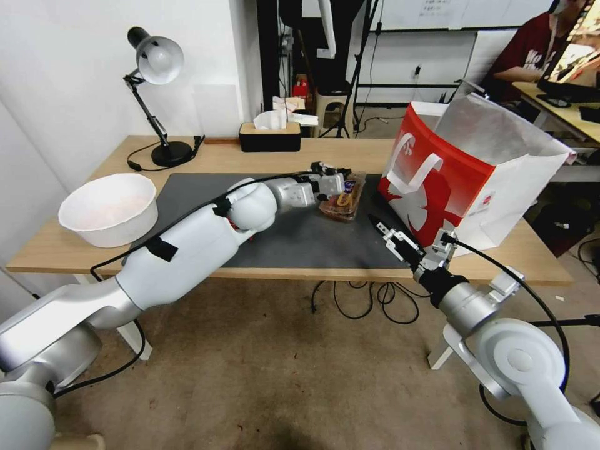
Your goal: Close the disposable takeout box, then place it into the delivery bag.
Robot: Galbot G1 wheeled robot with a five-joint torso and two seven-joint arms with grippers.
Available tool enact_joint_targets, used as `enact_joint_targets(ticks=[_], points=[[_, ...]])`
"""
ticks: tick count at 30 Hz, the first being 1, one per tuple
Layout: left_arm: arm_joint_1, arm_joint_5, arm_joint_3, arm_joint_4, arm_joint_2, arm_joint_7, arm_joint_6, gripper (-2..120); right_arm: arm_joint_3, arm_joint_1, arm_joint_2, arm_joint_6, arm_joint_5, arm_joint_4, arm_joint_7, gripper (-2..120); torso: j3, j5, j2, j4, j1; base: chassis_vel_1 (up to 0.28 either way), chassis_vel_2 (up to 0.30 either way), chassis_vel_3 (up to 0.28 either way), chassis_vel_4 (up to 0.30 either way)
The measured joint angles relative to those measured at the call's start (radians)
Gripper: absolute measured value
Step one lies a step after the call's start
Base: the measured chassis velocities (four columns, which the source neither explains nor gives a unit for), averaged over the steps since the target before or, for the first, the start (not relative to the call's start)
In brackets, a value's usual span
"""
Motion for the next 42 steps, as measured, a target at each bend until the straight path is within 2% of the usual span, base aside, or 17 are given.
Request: enact_joint_targets(ticks=[6, 14, 24, 31, 42], points=[[-0.004, 0.011, 0.011, 0.023, 0.001, 0.026, 0.000, 0, 0.024, -0.030, 0.011, 0.002, 0.005, 0.043, -0.003, 100, 0.000, -0.0001, 0.000, 0.0000, 0.000, 0.000, 0.000, 0.000, 0.000], [-0.047, 0.032, 0.037, 0.095, -0.019, 0.059, -0.017, 0, 0.043, -0.066, 0.052, 0.003, 0.001, 0.087, -0.005, 100, 0.000, -0.0001, 0.000, -0.0002, 0.000, 0.000, 0.000, 0.000, 0.000], [-0.024, 0.089, 0.042, 0.204, -0.051, 0.080, -0.068, 0, 0.013, -0.016, 0.069, 0.008, -0.017, -0.021, -0.003, 100, 0.000, -0.0001, 0.000, -0.0001, 0.000, 0.000, 0.000, 0.000, 0.000], [-0.020, 0.105, 0.042, 0.249, -0.061, 0.082, -0.078, 0, -0.011, 0.033, 0.077, 0.023, -0.017, -0.076, 0.013, 100, 0.000, -0.0001, 0.000, -0.0001, 0.000, 0.000, 0.000, 0.000, 0.000], [0.007, 0.113, 0.025, 0.246, -0.042, 0.081, -0.086, 0, -0.031, 0.054, 0.099, 0.038, -0.022, -0.099, 0.020, 100, 0.000, -0.0002, 0.000, 0.0000, 0.000, 0.000, 0.000, 0.000, 0.000]])
